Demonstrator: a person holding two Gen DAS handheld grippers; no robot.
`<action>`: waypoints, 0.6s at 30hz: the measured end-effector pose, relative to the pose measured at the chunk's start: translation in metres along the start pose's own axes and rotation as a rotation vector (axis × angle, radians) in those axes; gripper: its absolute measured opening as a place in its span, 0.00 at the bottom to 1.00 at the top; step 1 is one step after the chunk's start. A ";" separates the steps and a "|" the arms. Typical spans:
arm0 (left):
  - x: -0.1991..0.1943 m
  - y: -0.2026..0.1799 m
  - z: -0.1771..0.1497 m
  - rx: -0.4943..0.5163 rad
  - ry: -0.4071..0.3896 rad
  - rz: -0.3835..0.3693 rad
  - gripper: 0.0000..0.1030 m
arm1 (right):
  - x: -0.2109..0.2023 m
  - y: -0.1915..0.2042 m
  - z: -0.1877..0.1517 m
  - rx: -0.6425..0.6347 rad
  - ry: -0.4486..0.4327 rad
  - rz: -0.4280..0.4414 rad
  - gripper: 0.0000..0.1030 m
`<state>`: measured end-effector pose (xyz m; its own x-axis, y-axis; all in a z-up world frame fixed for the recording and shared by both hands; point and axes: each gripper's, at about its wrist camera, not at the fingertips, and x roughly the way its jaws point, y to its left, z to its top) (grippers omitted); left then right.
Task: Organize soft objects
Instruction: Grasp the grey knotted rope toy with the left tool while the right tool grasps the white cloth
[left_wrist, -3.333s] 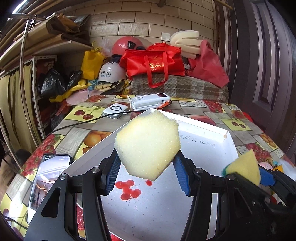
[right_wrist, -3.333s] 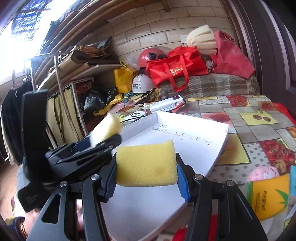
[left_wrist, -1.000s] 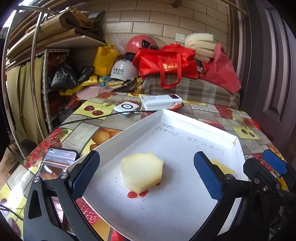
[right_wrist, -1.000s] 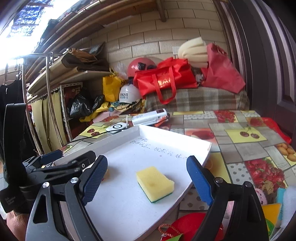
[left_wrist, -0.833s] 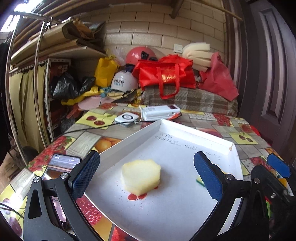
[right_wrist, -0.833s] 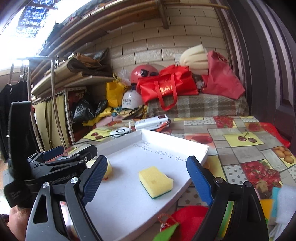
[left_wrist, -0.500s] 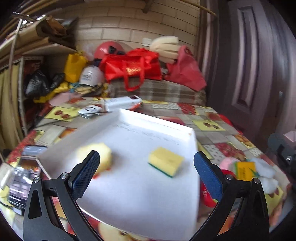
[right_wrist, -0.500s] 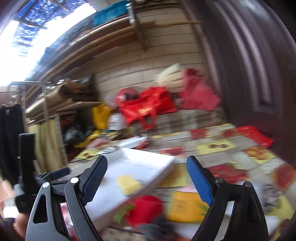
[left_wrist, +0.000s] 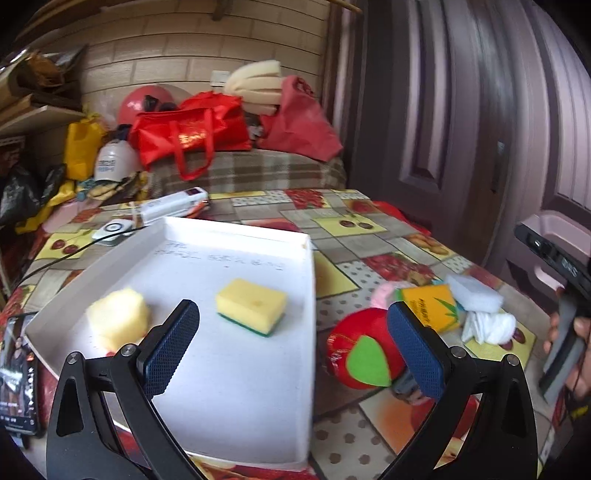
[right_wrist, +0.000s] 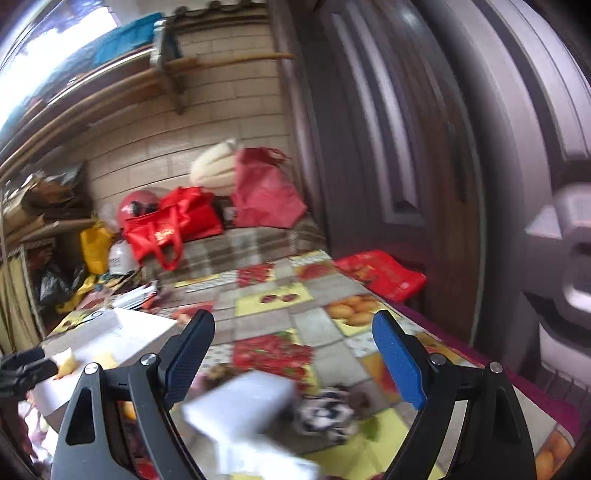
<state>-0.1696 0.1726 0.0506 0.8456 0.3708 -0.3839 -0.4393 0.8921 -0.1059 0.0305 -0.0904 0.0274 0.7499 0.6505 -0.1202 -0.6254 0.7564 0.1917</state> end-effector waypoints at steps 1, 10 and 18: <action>0.001 -0.006 0.000 0.022 0.011 -0.028 1.00 | 0.002 -0.010 0.000 0.042 0.013 -0.001 0.85; 0.020 -0.039 0.001 0.081 0.061 0.040 0.99 | 0.009 -0.030 -0.005 0.124 0.078 -0.007 0.85; 0.004 -0.057 -0.004 0.114 0.032 -0.083 0.99 | 0.012 -0.047 -0.009 0.208 0.109 -0.007 0.85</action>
<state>-0.1427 0.1222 0.0520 0.8669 0.2874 -0.4074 -0.3290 0.9437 -0.0343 0.0668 -0.1173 0.0080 0.7190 0.6577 -0.2246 -0.5540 0.7375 0.3862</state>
